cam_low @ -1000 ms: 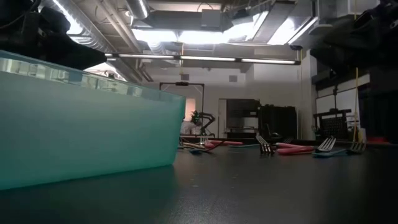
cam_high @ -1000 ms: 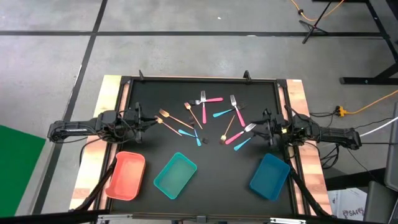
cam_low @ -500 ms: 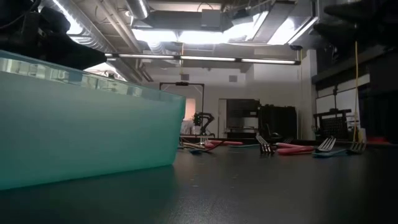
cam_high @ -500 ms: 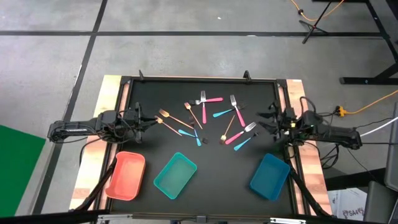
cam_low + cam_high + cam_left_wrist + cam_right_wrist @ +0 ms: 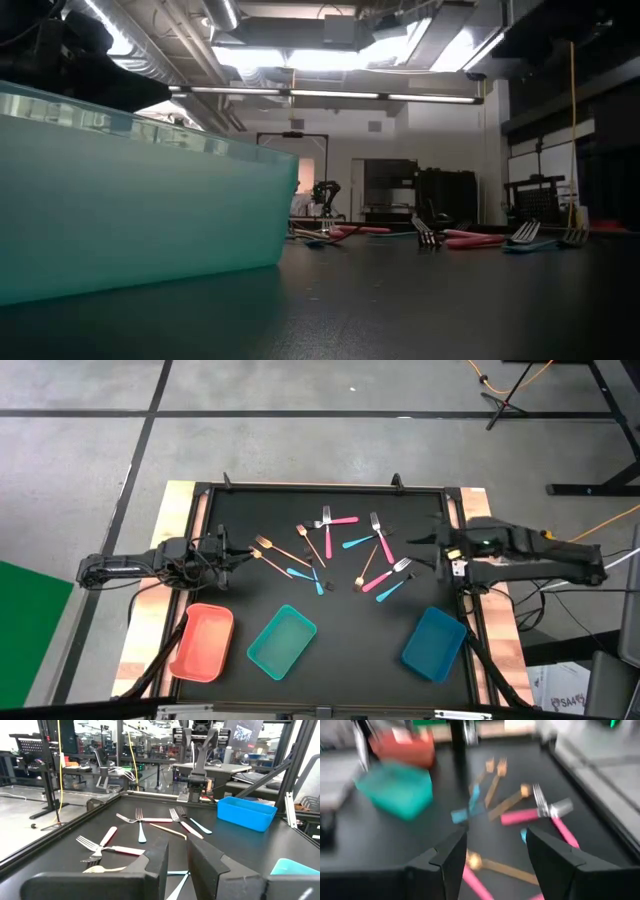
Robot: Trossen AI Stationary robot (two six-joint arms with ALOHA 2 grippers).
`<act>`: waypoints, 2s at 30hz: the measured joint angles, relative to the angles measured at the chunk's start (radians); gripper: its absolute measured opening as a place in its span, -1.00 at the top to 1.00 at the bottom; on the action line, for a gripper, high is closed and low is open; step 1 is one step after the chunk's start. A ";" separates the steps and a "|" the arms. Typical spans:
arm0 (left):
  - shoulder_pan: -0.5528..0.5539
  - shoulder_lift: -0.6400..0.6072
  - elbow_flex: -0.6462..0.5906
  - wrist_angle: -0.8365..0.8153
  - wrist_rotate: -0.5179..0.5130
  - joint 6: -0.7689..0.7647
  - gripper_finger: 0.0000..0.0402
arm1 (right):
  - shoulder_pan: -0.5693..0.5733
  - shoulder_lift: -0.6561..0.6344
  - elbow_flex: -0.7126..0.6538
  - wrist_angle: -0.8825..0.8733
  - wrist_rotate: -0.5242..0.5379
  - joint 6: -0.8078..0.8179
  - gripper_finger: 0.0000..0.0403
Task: Sort silverware by color (type)
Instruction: Put the blue fork into the blue bin
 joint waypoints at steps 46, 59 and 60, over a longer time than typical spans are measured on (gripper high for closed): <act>0.000 0.000 0.000 0.000 0.000 0.000 0.69 | 0.000 1.011 0.179 -0.409 -0.075 -0.314 0.00; 0.000 0.000 0.000 0.000 0.000 0.000 0.69 | 0.000 1.094 0.179 -0.381 -0.073 -0.313 0.00; 0.000 0.000 0.000 0.000 0.000 0.000 0.69 | 0.000 1.100 0.179 -0.381 -0.073 -0.313 0.00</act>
